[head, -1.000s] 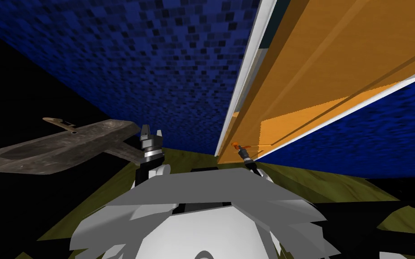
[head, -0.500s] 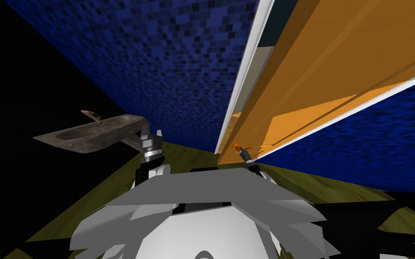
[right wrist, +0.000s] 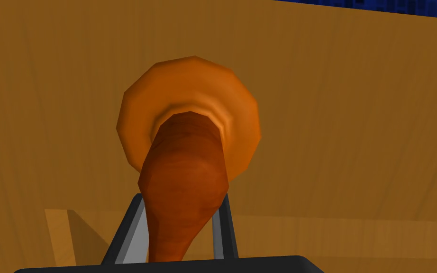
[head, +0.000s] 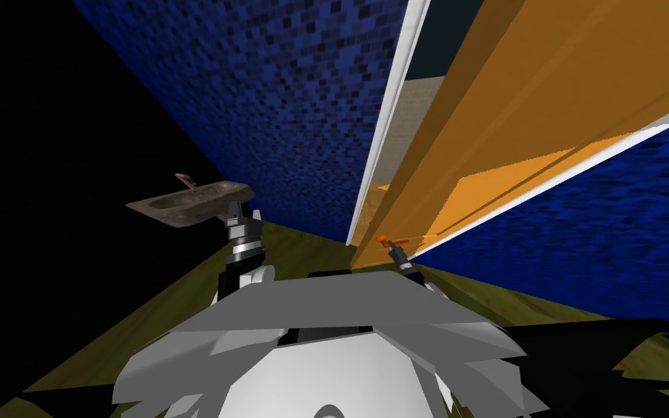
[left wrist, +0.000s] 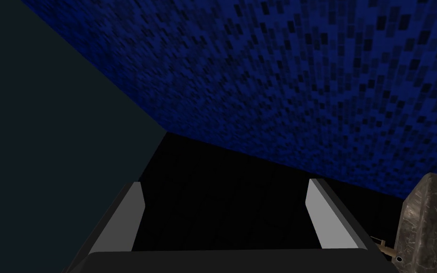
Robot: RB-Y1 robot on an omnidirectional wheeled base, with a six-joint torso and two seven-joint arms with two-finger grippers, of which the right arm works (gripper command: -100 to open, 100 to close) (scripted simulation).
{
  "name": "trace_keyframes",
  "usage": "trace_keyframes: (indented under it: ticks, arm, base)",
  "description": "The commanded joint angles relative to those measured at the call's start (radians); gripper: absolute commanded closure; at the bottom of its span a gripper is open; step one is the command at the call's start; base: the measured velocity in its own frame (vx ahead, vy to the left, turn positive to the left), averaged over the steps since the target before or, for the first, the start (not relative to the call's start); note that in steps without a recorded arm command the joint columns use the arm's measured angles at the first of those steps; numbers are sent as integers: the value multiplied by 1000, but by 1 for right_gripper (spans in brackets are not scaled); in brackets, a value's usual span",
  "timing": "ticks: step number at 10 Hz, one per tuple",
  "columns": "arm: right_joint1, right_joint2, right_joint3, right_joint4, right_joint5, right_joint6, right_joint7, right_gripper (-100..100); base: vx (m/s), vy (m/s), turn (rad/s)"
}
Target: Pull the door open
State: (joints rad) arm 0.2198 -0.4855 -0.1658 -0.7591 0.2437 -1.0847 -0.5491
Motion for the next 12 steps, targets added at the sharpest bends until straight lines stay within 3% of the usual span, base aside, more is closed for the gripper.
trace_keyframes:
  ticks: [1, 8, 9, 12]
  arm:
    - [7, -7, -5, 13, 5, -25, -5, 100]
    - [36, -40, -29, 70, 27, -136, -27, 100]
    - [31, -33, -23, 65, 27, -123, -26, 100]
    - [28, -38, -28, 86, 36, -146, -30, 100]
  base:
    - [-168, -55, 197]
    - [-221, -80, 176]
    - [-103, -30, 33]
    - [-183, -75, 162]
